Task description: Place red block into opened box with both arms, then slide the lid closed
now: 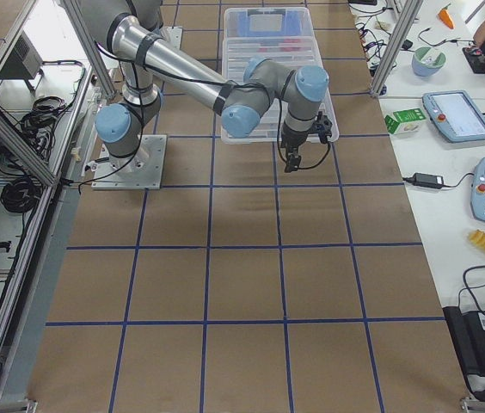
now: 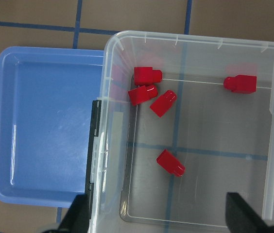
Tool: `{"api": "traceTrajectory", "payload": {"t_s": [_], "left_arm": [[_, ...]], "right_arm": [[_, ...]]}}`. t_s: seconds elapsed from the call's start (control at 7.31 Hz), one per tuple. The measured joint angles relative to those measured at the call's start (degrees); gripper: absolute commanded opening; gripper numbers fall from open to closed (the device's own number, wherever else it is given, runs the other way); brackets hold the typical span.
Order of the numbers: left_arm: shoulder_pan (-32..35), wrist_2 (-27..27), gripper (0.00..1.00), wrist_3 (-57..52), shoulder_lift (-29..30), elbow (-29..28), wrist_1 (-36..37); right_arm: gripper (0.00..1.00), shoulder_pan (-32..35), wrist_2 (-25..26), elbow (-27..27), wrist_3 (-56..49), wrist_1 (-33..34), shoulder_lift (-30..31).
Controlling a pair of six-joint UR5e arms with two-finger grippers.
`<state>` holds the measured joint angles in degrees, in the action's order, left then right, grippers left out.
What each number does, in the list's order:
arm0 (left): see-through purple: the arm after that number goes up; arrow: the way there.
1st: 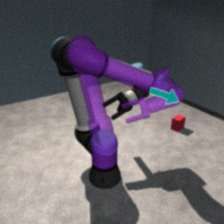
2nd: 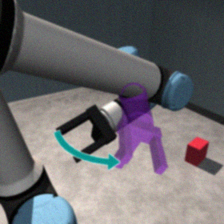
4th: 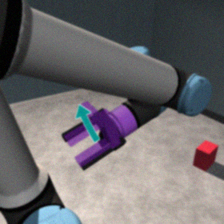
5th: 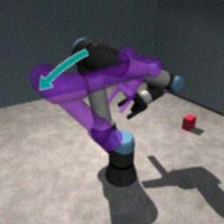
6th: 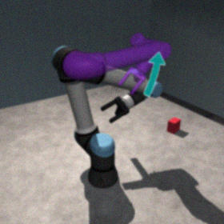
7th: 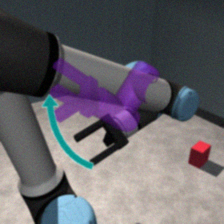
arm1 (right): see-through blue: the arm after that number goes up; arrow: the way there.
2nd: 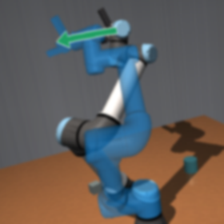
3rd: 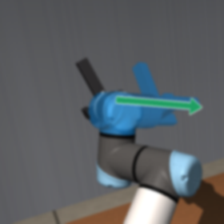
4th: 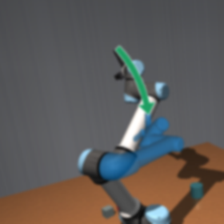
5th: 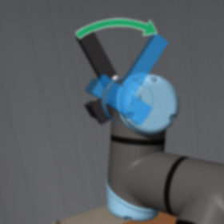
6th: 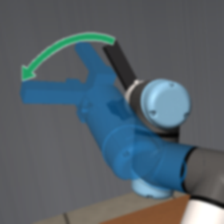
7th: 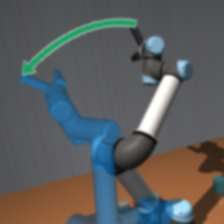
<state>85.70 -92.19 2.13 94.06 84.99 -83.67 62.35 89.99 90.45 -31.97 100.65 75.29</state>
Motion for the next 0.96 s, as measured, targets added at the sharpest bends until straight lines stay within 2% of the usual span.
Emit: {"api": "traceTrajectory", "payload": {"t_s": [0.96], "left_arm": [[0.1, -0.1, 1.0, 0.0, -0.4, 0.8, 0.0]], "right_arm": [[1.0, 5.2, -1.3, 2.7, 5.4, 2.0, -0.1]]}}
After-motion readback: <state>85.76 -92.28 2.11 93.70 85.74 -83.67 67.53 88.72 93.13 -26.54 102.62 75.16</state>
